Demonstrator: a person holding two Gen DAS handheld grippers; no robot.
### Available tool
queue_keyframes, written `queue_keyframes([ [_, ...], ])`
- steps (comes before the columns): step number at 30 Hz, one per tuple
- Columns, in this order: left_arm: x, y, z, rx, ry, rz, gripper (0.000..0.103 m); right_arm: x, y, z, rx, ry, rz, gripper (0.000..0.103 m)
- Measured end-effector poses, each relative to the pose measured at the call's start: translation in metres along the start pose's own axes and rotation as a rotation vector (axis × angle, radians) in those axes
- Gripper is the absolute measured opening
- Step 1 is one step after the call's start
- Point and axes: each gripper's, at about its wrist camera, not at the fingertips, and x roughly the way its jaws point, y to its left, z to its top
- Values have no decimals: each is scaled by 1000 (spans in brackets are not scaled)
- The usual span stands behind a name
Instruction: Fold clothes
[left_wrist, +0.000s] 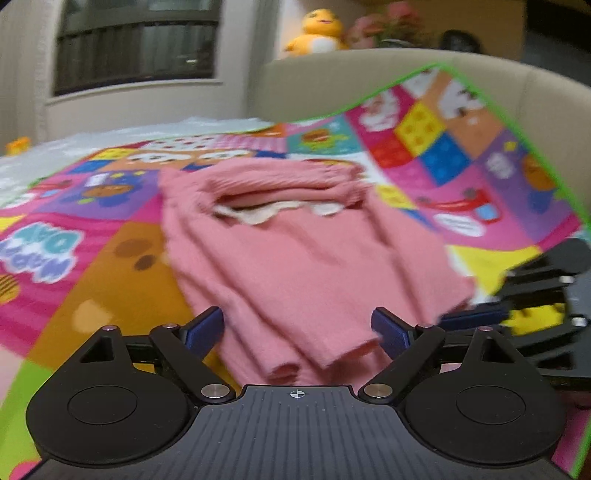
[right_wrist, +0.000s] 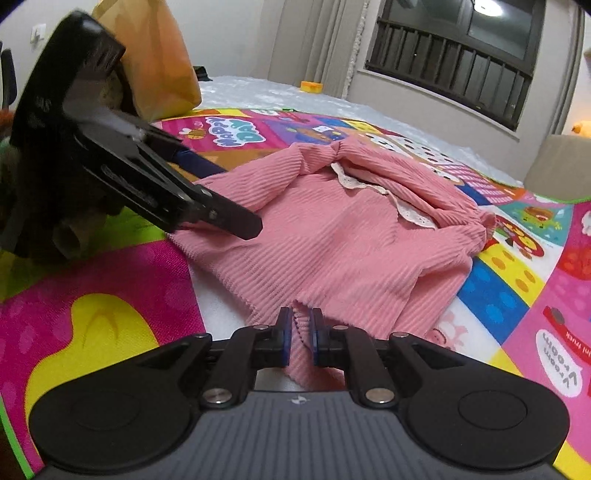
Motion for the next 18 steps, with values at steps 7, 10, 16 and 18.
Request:
queue_keyframes([
  [7, -11, 13, 0, -223, -40, 27, 86, 5, -2, -1, 30, -10, 4, 12],
  [10, -8, 3, 5, -134, -57, 4, 79, 5, -1, -1, 34, -13, 2, 12],
  [16, 10, -18, -1, 66, 45, -119, 87, -9, -4, 2, 54, -25, 31, 33],
  [18, 9, -15, -7, 74, 51, -130, 88, -23, -9, 5, 73, -62, 58, 46],
])
